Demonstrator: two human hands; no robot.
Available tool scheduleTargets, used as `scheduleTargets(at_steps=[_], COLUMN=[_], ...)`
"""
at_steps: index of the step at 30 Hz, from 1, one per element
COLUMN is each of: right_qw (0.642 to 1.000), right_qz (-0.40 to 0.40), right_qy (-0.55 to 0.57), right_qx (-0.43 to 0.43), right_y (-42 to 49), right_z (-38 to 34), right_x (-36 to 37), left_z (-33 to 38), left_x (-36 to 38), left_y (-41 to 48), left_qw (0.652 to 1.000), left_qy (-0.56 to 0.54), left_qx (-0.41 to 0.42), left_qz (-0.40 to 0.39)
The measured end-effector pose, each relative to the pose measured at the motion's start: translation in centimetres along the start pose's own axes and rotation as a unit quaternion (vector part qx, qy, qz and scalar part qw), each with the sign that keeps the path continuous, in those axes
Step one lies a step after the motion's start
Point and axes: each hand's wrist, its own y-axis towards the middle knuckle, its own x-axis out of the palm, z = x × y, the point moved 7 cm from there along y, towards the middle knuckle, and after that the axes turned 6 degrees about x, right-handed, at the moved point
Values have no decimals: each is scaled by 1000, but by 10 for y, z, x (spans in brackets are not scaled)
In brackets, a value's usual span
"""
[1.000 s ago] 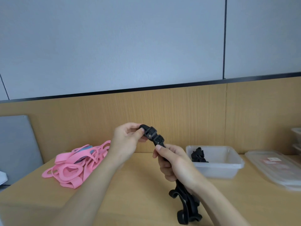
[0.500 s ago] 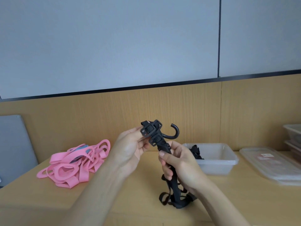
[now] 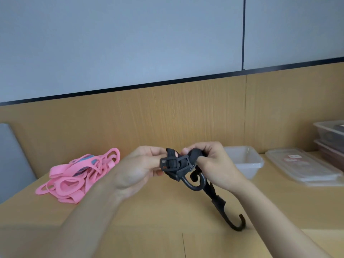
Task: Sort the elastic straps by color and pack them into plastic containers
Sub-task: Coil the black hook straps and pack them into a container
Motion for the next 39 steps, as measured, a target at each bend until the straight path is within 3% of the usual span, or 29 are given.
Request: scheduleTargets(at_steps=[8, 12, 18, 23, 26, 28, 33, 39], right_qw=[986, 979, 984, 991, 999, 998, 995, 992], right_qz=[95, 116, 34, -9, -24, -29, -39, -13], right_qy=[-125, -166, -169, -125, -28, 37, 78, 120], right_qx=[-63, -37, -42, -38, 4, 29, 48, 22], right_y=[-11, -16, -31, -38, -37, -37, -43, -43], right_z=[-13, -14, -23, -22, -17, -13, -6, -6], right_x=[-9, -13, 0, 15, 22, 26, 40, 46], left_z=[-17, -19, -17, -8, -1, 2, 8, 11], left_x=[14, 0, -21, -23, -23, -25, -34, -38], left_y=[-14, -13, -11, -11, -10, -10, -10, -5], left_qw=[993, 999, 981, 965, 951, 943, 924, 915], left_qy=[-40, 38, 101, 120, 128, 121, 76, -37], left_qx=[-67, -33, 20, 62, 105, 131, 175, 182], left_qz=[-89, 3, 165, 225, 260, 282, 332, 358])
